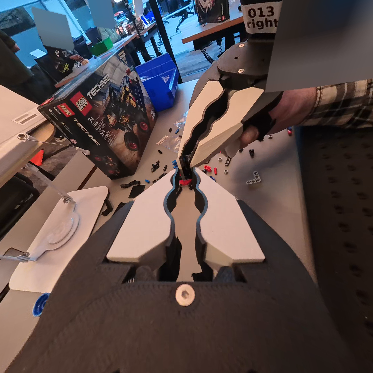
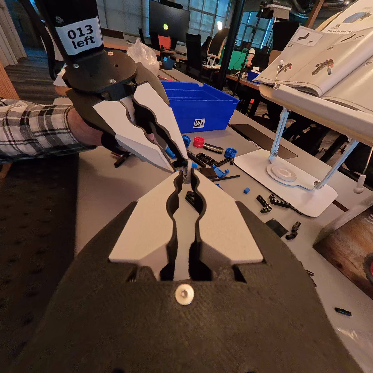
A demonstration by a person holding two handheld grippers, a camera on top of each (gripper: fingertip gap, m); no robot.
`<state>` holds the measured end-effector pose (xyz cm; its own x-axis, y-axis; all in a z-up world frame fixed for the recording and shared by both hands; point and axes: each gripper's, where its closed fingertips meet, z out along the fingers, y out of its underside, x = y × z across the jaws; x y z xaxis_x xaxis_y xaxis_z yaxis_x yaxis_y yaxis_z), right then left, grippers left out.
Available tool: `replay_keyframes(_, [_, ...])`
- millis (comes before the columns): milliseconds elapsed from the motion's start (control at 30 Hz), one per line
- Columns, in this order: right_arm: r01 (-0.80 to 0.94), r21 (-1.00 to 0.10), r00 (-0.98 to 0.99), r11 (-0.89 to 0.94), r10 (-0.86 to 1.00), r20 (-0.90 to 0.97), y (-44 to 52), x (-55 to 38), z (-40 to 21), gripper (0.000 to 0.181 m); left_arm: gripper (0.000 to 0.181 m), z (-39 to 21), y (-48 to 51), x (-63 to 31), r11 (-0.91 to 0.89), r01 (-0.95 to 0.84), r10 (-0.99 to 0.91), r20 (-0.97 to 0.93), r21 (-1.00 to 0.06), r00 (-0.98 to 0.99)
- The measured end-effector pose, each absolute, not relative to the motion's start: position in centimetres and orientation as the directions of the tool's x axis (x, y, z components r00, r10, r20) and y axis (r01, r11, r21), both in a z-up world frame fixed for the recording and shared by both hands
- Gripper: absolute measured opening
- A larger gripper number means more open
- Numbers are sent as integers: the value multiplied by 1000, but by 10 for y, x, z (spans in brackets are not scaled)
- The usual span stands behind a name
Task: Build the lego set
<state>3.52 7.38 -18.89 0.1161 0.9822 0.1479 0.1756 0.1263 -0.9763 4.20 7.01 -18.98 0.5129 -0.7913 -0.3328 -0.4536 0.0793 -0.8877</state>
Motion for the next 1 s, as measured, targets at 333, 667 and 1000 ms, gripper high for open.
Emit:
replay_keyframes(333, [162,-977,93,138,984,154,68,36,-186,5,9,-190,67,40,106,-477,-796,-362,-872,485])
replay_keyframes(667, [168,-972,104,164,978,183,69,35,-185,4,8,-189,69,40,148,-512,-765,-426,-846,483])
replay_keyframes(1000, [114,-991,97,65,992,76,73,38,-180,4,9,-187,72,38,180,-551,-705,-498,-815,506])
